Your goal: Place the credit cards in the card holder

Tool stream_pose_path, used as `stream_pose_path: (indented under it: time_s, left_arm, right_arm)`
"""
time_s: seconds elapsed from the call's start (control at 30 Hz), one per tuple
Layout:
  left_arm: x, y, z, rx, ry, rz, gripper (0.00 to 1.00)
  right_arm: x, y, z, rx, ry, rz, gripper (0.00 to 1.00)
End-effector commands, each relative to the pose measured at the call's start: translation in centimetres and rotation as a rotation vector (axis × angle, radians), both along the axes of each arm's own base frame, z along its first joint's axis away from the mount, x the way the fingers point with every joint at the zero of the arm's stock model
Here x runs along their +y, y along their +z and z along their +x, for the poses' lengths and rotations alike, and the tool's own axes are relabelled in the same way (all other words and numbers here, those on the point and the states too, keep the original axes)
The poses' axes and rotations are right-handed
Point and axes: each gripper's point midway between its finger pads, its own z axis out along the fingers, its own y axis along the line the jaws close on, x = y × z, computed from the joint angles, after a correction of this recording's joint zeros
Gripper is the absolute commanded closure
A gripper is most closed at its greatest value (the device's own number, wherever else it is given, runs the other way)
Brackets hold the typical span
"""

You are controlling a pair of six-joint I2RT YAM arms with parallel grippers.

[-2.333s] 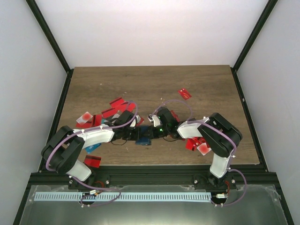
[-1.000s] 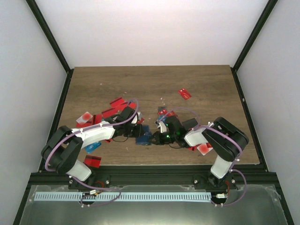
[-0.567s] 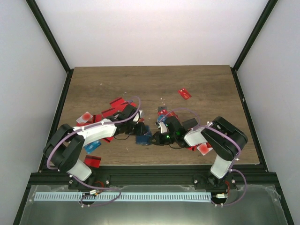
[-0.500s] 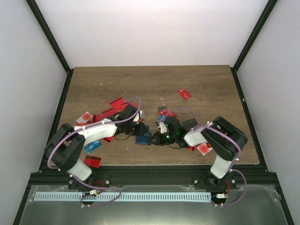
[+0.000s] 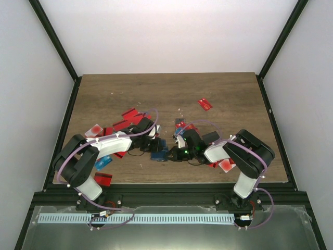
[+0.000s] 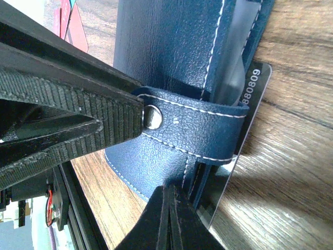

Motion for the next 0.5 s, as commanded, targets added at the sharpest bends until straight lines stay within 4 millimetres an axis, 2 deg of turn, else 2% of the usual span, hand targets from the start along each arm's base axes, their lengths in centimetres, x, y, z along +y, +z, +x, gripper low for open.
stream_pose_path:
  time_s: [0.0,0.1,0.47]
  left_arm:
    - [-0.7,0.64,0.44,-0.023,-0.015,-0.022,0.9]
    - [-0.74,0.54,0.37,-0.018,-0.017,-0.022,0.96]
    - [0.06,0.77,0.83,-0.031,0.012,0.028,0.96]
  right_arm:
    - [-1.48,-2.61,-0.1,0.045,-0.044,-0.096,0.99]
    - [-1.46,-2.59,-0.08,0.044,-0.045,-0.096,0.99]
    - [-1.54,-3.02,-0.17,0.059,-0.045,-0.106,0.99]
